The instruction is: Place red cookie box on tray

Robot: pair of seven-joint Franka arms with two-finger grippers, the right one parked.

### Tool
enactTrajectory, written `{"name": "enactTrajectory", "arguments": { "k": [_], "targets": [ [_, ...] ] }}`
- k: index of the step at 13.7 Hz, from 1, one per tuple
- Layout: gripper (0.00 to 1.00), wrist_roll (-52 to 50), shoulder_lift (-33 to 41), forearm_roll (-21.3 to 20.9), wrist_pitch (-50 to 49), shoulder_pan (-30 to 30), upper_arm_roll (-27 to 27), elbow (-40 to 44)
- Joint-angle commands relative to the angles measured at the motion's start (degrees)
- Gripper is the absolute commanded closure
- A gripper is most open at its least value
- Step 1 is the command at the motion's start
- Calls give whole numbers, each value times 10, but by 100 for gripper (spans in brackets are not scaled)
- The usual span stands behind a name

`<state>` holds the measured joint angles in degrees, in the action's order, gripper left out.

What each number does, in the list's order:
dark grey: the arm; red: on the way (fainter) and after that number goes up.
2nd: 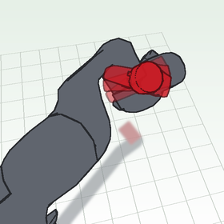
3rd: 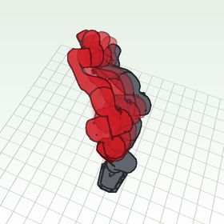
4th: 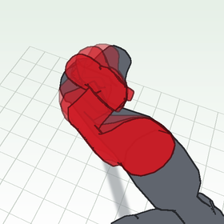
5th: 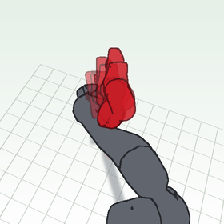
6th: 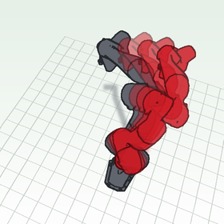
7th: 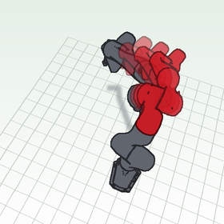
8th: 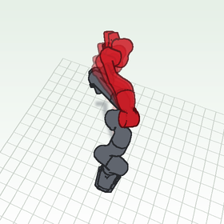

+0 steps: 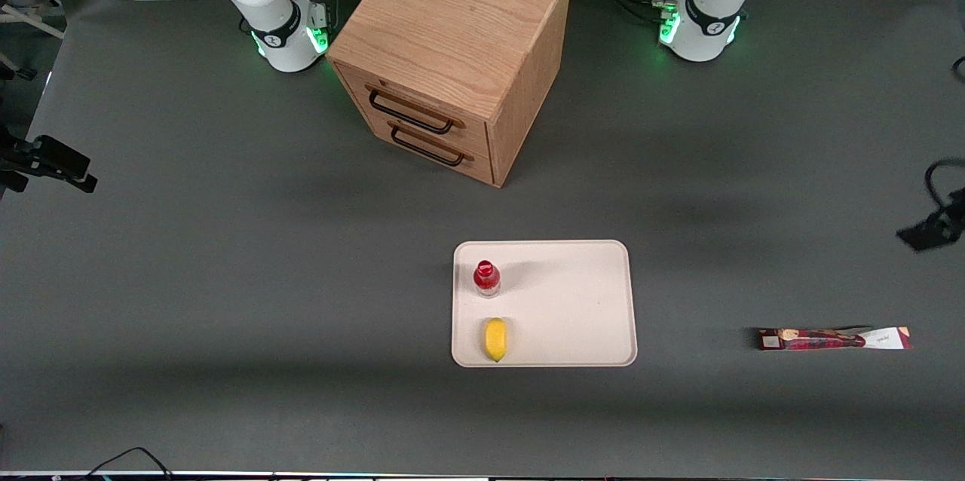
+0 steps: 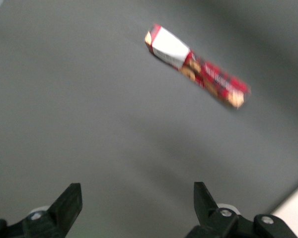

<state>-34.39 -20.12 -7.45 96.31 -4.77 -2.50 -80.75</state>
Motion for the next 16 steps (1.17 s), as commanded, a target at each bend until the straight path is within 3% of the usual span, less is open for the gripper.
{"name": "enactTrajectory", "arguments": {
  "k": [1, 3, 10, 15, 16],
  "targets": [
    [0, -103, -78, -12, 72, 6, -4, 28],
    [0, -145, -123, -12, 140, 6, -7, 28],
    [0, -154, -243, 0, 370, -8, -21, 26],
    [1, -152, -289, 28, 490, -12, -21, 4],
    [20, -155, -290, 34, 505, -14, -21, -1]
  ]
}}
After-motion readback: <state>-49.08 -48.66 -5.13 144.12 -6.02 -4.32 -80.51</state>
